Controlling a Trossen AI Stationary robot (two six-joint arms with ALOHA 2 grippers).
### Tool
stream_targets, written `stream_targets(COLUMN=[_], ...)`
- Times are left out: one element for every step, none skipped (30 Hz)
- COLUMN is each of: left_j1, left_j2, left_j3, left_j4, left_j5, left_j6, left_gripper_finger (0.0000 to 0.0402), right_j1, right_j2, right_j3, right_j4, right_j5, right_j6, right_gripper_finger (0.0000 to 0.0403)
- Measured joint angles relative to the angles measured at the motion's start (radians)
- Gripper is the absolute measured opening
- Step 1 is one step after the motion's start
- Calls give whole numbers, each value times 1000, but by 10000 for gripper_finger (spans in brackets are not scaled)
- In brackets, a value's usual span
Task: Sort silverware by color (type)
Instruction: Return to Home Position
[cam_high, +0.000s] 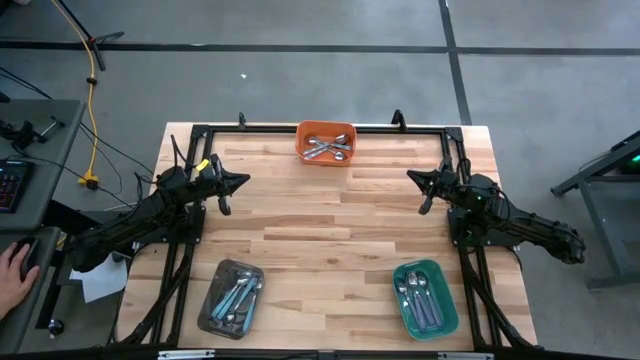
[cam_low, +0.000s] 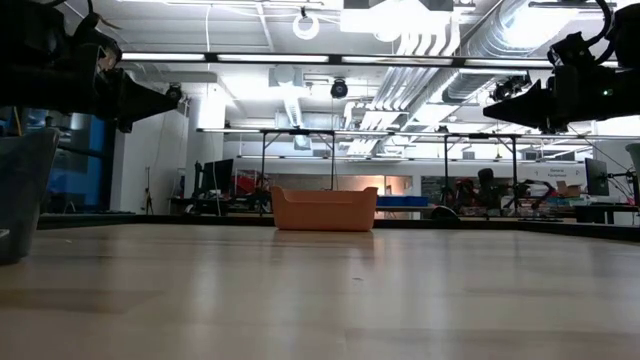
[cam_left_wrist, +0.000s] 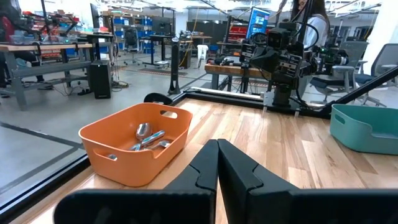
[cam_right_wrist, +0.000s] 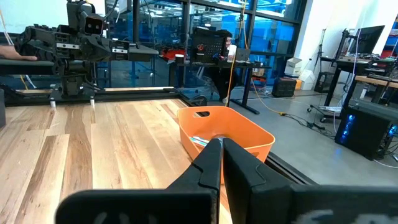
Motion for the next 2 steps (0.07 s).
stream_targets(left_j1=[0,0], left_j2=[0,0], left_j3=[0,0], left_j4=[0,0], left_j5=[0,0], left_j6=[0,0], left_gripper_finger=[0,0], right_j1=[0,0], right_j2=[0,0], right_j3=[0,0], right_j4=[0,0], right_j5=[0,0], right_j6=[0,0], right_gripper_finger=[0,0])
